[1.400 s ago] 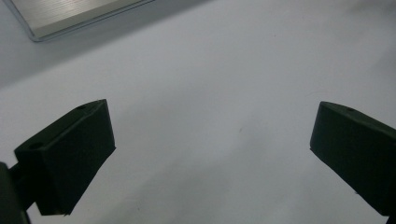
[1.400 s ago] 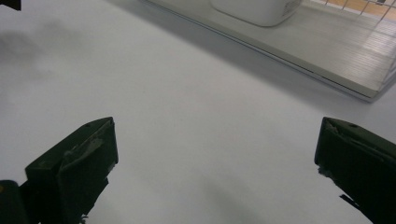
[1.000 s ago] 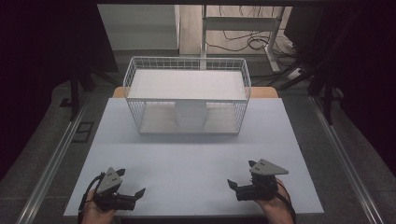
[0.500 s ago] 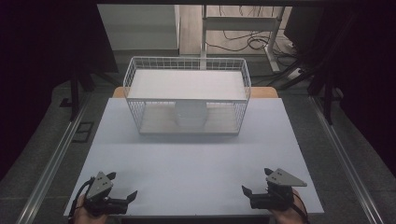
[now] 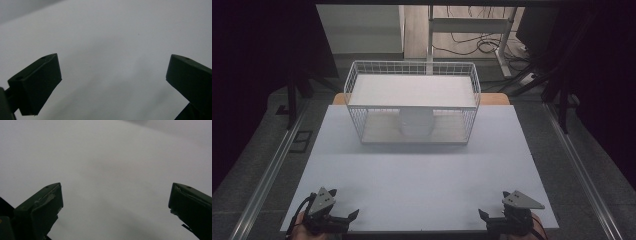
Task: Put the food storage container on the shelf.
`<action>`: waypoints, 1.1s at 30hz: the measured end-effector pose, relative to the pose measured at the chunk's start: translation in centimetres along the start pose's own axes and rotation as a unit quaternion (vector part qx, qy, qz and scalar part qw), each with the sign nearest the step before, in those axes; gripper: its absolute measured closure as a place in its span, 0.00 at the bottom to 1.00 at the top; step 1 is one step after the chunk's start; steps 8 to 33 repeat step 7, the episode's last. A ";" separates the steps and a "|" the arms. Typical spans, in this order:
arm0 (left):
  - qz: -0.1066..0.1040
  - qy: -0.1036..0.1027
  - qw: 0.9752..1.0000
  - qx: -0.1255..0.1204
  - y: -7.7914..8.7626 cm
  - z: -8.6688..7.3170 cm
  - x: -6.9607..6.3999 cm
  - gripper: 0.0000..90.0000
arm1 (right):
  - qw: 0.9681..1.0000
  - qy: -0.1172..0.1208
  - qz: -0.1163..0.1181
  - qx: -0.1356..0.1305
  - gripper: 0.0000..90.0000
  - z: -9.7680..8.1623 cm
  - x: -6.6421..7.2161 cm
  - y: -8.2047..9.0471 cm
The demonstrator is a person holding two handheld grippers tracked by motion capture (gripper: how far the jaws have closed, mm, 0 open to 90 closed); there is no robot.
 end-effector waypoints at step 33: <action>-0.005 0.010 1.000 -0.004 0.0 0.0 0.1 0.00 | 1.000 -0.001 -0.001 0.018 0.00 -0.7 -0.2 -0.2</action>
Point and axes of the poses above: each handheld gripper's, and its own axes: y roughly backward along the jaws, z roughly out of its top, x roughly to its left, the point moved 10 cm from there along -y, roughly forward along the jaws, and after that the axes turned 8 degrees about -y, right-handed, at the moved point
